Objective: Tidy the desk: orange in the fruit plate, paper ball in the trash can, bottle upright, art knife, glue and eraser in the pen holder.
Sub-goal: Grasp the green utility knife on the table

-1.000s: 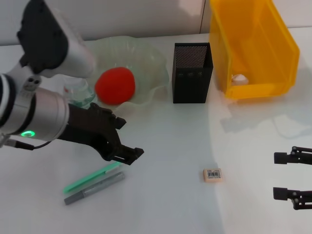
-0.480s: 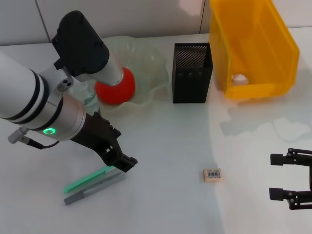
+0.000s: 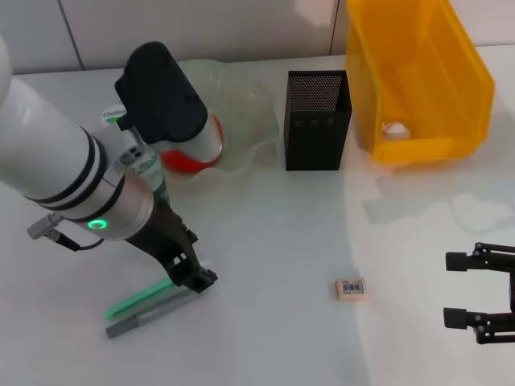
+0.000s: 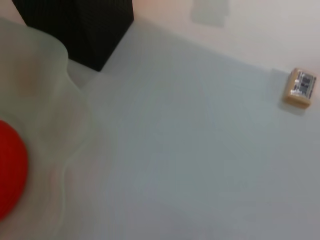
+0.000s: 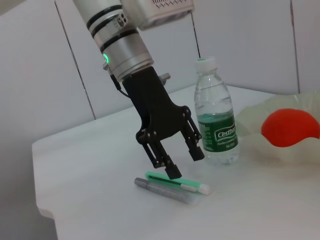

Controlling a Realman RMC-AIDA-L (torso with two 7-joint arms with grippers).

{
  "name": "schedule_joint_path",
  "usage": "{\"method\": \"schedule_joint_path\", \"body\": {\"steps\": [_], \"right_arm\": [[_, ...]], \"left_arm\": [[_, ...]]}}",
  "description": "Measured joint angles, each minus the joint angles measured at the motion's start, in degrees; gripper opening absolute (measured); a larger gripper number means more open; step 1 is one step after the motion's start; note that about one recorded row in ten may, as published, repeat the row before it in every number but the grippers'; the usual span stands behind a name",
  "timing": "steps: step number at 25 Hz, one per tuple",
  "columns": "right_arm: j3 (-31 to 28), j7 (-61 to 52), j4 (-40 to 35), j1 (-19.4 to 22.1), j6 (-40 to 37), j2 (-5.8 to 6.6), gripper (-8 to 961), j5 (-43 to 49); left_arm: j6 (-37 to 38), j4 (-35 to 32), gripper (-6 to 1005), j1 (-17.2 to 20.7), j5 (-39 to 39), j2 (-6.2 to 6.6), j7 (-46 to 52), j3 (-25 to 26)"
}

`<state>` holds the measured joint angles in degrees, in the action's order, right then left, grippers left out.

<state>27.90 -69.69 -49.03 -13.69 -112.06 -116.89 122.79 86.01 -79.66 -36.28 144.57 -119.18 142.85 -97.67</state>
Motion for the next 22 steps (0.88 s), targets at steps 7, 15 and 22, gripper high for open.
{"method": "schedule_joint_path", "body": {"steps": [7,15,22], "right_arm": [[0.20,0.00,0.08,0.27,0.45,-0.32,800,0.00],[0.29,0.00,0.08,0.41,0.45,-0.51,800,0.00],[0.31,0.00,0.08,0.47,0.44,-0.53,800,0.06]], "left_arm": [[0.70,0.30,635,-0.07,3.43,0.01,0.36,-0.65],[4.05,-0.18,603,0.43,7.06,0.07,0.44,-1.38],[4.00,0.36,570,0.36,8.46,-0.01,0.46,-1.64]]}}
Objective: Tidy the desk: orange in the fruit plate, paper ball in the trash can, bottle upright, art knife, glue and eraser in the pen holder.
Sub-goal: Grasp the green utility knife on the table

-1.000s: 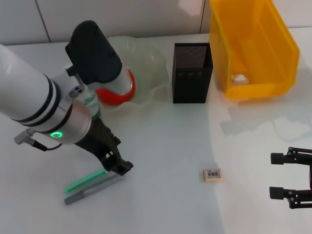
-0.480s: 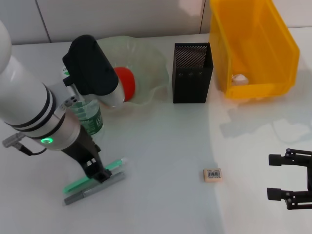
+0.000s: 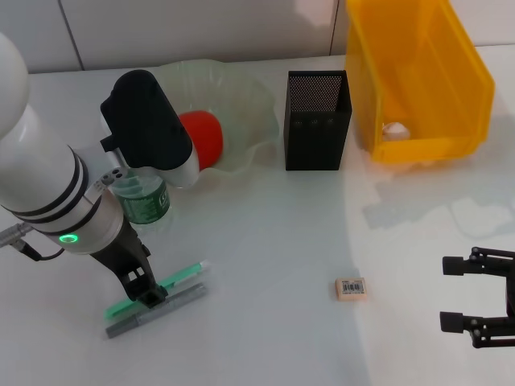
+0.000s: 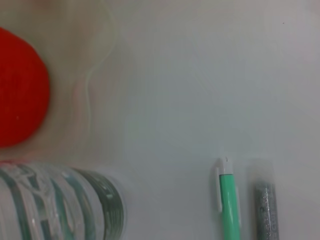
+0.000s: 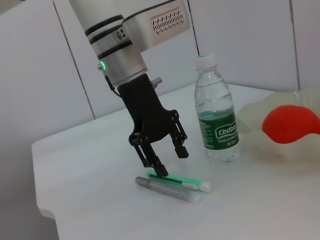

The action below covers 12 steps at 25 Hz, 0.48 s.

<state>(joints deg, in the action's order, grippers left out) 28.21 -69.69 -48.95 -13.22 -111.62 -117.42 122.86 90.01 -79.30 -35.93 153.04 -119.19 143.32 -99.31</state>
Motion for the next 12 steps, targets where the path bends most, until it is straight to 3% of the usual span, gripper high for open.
{"method": "schedule_joint_path", "body": {"steps": [12], "right_arm": [[0.09,-0.01,0.00,-0.29,0.00,-0.10,800,0.02]], "left_arm": [[-0.79,1.94,513,-0.49,1.40,0.01,-0.48,-0.27]]}}
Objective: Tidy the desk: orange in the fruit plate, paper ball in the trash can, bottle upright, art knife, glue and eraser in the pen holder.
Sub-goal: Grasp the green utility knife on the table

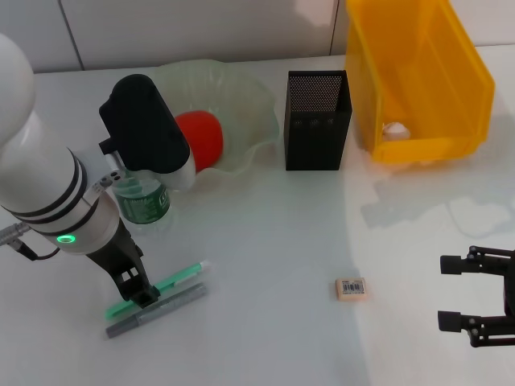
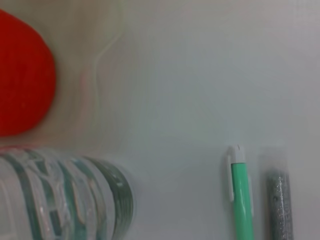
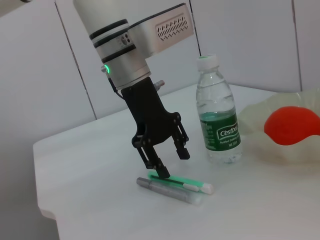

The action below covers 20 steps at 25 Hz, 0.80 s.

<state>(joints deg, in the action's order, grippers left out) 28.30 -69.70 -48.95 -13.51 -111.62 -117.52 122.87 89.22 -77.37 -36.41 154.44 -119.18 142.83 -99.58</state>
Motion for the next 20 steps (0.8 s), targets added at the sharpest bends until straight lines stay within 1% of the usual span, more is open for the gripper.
{"method": "schedule_joint_path", "body": {"steps": [11,20], "right_arm": [[0.00,0.00,0.00,-0.03,0.00,0.01,800,0.00],[0.00,0.00,0.05,-0.11,0.52,0.02,800,0.67]], "left_arm": [[-0.17,0.21,460,-0.09,0.14,0.00,-0.01,-0.89],[-0.48,0.36,460,0.02,0.10,0.00,0.02,-1.93]]}}
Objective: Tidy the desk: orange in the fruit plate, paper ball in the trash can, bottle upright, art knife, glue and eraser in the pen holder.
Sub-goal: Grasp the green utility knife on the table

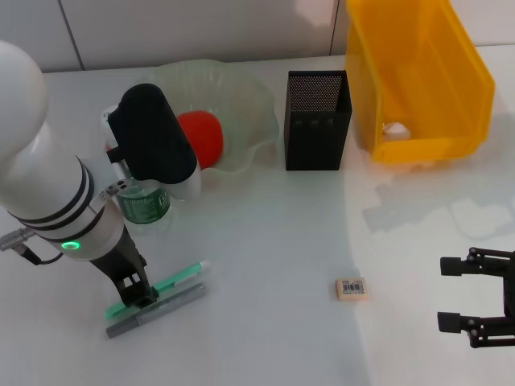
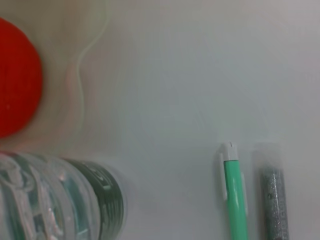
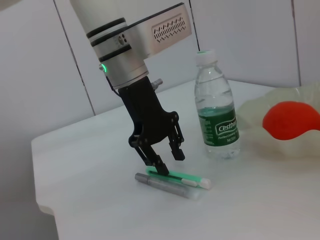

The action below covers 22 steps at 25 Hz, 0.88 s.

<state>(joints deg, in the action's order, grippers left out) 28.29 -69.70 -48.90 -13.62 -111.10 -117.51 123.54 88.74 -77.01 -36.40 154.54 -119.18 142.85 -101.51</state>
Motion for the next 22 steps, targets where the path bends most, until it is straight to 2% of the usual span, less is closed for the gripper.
{"method": "schedule_joint_path", "body": {"steps": [22], "right_arm": [[0.00,-0.38,0.04,-0.18,0.10,0.00,798,0.03]], "left_arm": [[-1.29,1.69,455,-0.16,0.04,0.00,-0.19,-2.11]]}}
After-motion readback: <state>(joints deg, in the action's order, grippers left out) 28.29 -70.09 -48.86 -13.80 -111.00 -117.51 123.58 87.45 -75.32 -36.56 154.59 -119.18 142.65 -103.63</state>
